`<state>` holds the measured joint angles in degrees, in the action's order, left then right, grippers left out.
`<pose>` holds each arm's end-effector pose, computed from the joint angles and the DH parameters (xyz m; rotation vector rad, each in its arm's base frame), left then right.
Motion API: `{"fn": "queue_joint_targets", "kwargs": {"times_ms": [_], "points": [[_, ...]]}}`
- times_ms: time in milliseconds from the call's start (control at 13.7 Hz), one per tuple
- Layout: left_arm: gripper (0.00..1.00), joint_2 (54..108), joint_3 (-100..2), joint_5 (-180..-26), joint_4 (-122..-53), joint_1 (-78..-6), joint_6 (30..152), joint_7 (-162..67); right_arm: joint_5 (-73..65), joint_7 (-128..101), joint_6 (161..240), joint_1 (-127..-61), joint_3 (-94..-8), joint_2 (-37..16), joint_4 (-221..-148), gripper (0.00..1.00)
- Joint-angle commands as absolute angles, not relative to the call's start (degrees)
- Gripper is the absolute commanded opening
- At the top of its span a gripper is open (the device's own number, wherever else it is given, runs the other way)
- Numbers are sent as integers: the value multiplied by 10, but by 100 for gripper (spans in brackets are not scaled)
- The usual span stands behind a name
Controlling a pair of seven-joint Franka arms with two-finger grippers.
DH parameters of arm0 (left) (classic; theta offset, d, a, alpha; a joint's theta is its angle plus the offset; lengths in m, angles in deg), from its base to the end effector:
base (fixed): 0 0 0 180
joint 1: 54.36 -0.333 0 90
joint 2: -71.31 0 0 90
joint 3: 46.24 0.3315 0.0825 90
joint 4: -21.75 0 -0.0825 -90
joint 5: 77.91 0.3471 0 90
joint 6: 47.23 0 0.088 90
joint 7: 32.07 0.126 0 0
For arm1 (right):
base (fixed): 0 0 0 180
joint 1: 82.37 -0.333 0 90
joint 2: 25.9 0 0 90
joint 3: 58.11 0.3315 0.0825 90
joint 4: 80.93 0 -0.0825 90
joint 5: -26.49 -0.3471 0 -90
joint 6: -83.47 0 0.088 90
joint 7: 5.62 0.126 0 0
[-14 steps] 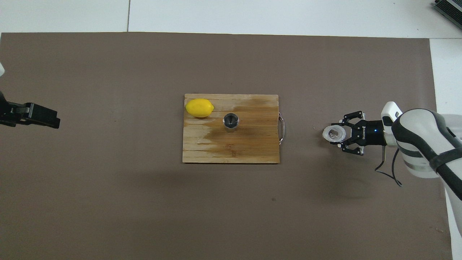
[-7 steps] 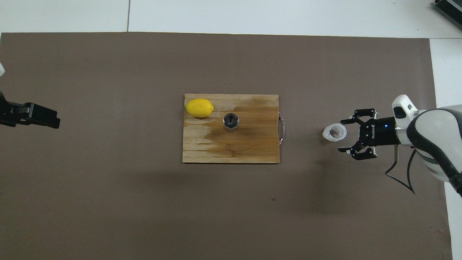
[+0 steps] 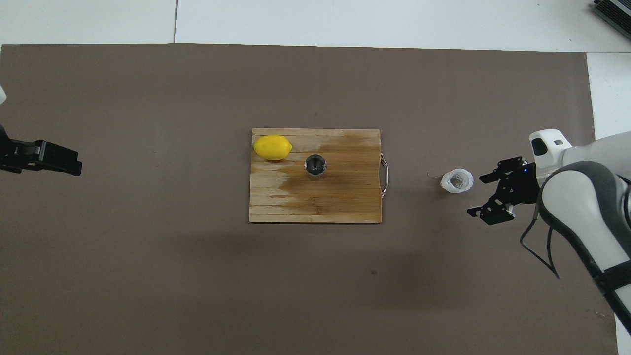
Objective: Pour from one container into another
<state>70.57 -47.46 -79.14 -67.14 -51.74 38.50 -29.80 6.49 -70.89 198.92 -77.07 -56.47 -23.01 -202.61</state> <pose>0.5037 -0.0367 0.6296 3.1158 -0.1681 -0.0664 0.5019 -0.0062 0.3964 -2.5233 -1.2172 -0.0594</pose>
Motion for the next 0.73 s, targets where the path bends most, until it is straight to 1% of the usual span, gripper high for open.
{"fn": "queue_joint_targets", "kwargs": {"times_ms": [0,292,438,583,656], "points": [[100,700,-475,-784,-676,-518,380,-298,148,-556,1989,-779,-562,-226,-2011,100],[100,700,-475,-784,-676,-518,379,-298,231,-291,1905,-788,-561,-226,-1955,100],[100,700,-475,-784,-676,-519,379,-298,275,-154,1867,-820,-561,-226,-1919,100],[100,700,-475,-784,-676,-518,379,-298,284,-65,1831,-840,-561,-233,-1900,100],[100,700,-475,-784,-676,-518,379,-298,283,-29,1819,-845,-561,-244,-1895,100]]}}
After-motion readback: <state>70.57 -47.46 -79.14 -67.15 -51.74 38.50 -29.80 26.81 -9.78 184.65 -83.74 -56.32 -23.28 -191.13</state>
